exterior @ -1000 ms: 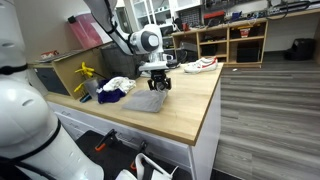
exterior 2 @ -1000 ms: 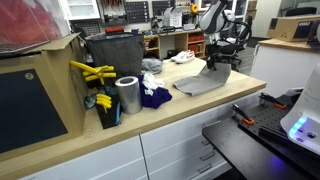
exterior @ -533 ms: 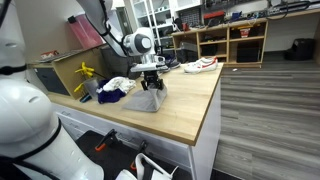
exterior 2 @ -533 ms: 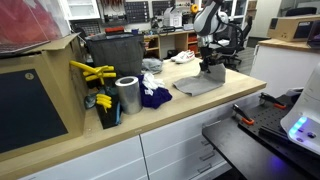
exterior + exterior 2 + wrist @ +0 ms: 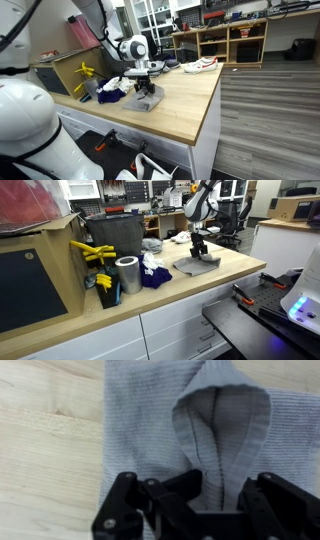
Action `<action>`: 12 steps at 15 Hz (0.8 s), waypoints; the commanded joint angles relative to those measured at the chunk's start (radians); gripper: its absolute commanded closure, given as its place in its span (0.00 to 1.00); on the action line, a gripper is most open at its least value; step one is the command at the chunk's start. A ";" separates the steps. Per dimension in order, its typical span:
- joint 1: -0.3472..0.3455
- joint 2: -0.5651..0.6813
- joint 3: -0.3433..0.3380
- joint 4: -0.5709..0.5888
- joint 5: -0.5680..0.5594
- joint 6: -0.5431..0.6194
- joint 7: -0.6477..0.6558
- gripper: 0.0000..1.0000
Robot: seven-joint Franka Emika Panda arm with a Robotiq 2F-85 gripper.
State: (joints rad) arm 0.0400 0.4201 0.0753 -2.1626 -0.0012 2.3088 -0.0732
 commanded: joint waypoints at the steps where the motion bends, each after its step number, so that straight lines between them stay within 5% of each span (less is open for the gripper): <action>1: 0.020 0.051 0.018 0.057 0.037 -0.010 0.029 1.00; 12: 0.064 0.131 0.050 0.135 0.062 -0.020 0.030 1.00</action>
State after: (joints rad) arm 0.0914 0.5311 0.1210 -2.0611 0.0503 2.3087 -0.0690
